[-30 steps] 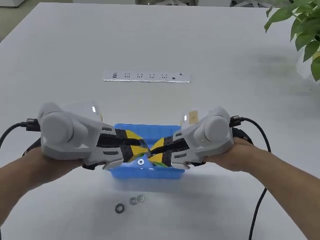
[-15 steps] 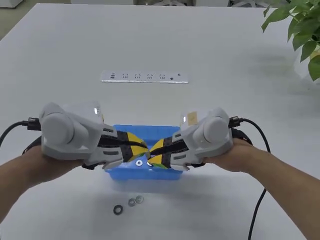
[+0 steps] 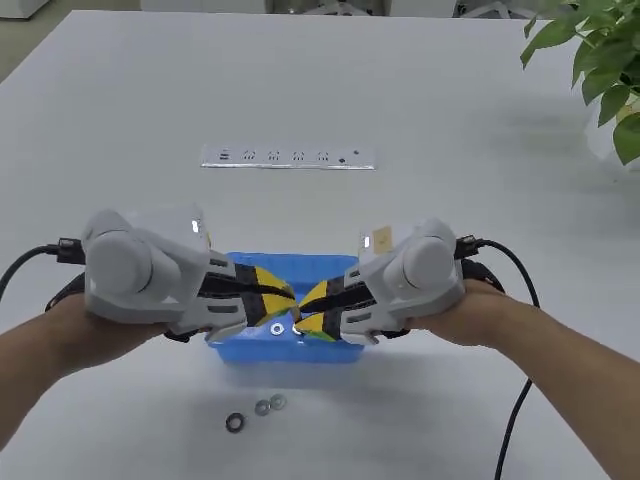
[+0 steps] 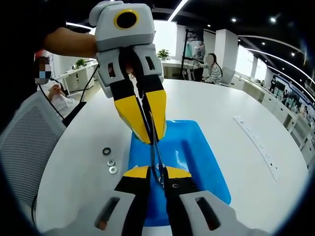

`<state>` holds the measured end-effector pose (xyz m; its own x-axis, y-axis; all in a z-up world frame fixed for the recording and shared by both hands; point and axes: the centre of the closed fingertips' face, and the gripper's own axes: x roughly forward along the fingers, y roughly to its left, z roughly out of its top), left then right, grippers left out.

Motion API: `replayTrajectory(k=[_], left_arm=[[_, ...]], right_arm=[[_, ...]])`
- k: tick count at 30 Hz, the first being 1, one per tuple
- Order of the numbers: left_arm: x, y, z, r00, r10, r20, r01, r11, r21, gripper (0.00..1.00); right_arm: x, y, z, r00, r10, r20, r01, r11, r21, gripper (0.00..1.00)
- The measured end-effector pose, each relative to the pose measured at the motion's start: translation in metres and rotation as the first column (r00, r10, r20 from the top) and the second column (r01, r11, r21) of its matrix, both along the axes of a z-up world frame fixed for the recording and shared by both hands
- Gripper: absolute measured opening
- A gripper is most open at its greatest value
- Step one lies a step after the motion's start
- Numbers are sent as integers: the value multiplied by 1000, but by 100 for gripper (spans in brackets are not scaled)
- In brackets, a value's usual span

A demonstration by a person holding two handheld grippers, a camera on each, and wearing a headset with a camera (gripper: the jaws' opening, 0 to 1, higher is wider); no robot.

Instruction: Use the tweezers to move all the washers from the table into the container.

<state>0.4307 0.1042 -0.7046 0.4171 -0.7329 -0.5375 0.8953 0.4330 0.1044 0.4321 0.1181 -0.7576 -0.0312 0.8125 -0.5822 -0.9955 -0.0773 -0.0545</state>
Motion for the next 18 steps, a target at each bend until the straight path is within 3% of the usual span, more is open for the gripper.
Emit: replayTrajectory(k=[18], left_arm=[[-3, 5, 13, 1000, -2, 23, 2, 1000, 7, 6]], right_arm=[[-4, -4, 10, 1000, -18, 15, 18, 1000, -3, 16]])
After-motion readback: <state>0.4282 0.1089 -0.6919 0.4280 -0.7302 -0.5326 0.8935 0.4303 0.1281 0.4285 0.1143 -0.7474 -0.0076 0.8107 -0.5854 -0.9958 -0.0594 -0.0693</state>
